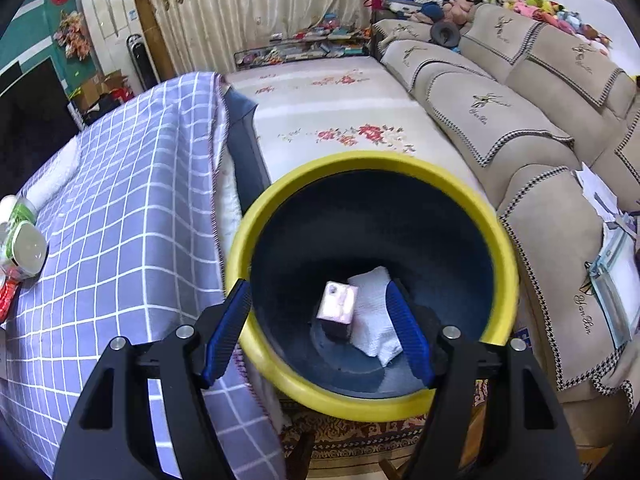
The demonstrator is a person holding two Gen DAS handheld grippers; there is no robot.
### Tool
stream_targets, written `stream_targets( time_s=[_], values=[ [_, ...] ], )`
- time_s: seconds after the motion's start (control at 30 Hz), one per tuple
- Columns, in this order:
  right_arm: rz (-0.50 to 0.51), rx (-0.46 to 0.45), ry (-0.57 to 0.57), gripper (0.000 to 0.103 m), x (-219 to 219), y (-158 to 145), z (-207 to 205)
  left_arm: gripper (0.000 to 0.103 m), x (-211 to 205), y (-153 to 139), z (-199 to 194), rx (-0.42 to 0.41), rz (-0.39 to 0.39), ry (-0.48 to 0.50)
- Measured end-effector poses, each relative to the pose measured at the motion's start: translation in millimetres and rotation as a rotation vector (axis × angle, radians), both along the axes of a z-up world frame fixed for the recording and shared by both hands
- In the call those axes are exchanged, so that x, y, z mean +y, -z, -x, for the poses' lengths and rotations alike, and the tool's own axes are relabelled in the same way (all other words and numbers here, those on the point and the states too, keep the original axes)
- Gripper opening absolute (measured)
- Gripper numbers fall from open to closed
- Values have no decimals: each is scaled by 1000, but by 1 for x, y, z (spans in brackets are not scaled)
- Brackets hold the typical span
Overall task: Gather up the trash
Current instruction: 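Carry the container over the bin and open the left tool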
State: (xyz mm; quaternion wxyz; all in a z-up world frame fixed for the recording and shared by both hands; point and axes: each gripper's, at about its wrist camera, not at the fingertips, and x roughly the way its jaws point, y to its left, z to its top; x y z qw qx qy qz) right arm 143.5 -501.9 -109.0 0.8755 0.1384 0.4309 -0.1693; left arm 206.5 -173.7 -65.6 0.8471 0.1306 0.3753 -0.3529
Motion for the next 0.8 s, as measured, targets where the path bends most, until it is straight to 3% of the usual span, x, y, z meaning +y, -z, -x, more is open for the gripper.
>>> stream_targets(
  time_s=[0.23,0.53,0.8],
  values=[
    [32,-62,78,66,-35,-23,40,71,-95,4,6,10,-7,168],
    [19,-95,174,67,-79,-28,83,71,-231,14,9,2,-23,355],
    [29,-100,238,67,-99,-31,111,72,-344,65,-11,77,-99,425]
  ],
)
